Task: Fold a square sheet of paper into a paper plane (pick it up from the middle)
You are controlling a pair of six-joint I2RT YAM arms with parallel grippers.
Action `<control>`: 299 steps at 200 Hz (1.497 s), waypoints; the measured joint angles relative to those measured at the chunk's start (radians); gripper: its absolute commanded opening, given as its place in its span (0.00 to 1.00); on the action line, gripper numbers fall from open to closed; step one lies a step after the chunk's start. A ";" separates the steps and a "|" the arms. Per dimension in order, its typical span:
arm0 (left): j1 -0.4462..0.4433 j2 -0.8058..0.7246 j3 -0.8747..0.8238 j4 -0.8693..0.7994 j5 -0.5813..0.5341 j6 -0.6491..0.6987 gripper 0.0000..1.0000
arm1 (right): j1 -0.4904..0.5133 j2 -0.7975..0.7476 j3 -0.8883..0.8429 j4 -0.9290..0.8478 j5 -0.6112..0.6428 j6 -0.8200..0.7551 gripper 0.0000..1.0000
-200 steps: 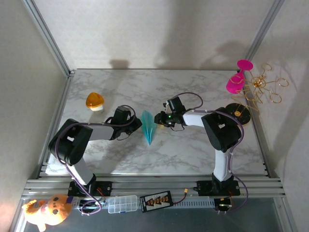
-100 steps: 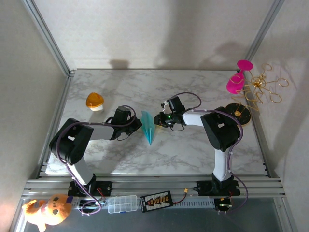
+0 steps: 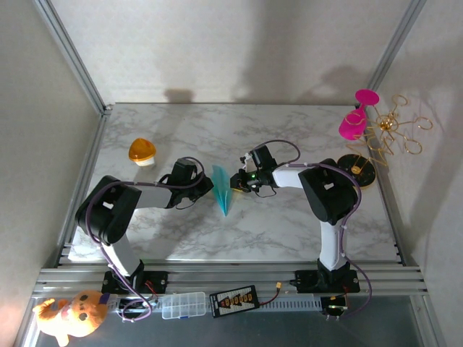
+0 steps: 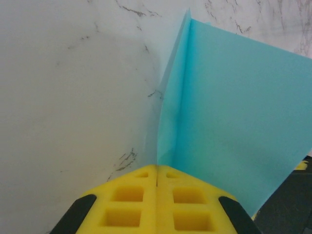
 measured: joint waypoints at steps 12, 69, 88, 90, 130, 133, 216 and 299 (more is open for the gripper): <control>0.000 0.000 0.000 -0.001 -0.002 0.000 0.04 | 0.000 0.000 0.000 -0.002 0.003 -0.002 0.05; 0.000 -0.083 -0.041 -0.022 -0.080 -0.037 0.05 | 0.000 -0.064 -0.039 0.002 0.127 0.035 0.03; 0.000 -0.114 -0.071 -0.019 -0.107 -0.064 0.05 | 0.000 -0.088 -0.054 0.007 0.154 0.053 0.03; 0.000 -0.115 -0.072 -0.019 -0.110 -0.065 0.05 | 0.000 -0.089 -0.055 0.008 0.157 0.055 0.03; 0.000 -0.116 -0.101 -0.013 -0.133 -0.100 0.06 | 0.000 -0.093 -0.082 0.020 0.181 0.094 0.04; 0.000 -0.116 -0.103 -0.011 -0.135 -0.103 0.06 | 0.000 -0.093 -0.084 0.021 0.183 0.097 0.03; 0.000 -0.115 -0.095 -0.026 -0.150 -0.109 0.22 | 0.000 -0.094 -0.115 0.057 0.194 0.158 0.05; -0.048 -0.280 -0.084 -0.117 -0.148 -0.071 0.32 | 0.000 -0.094 -0.113 0.050 0.192 0.150 0.05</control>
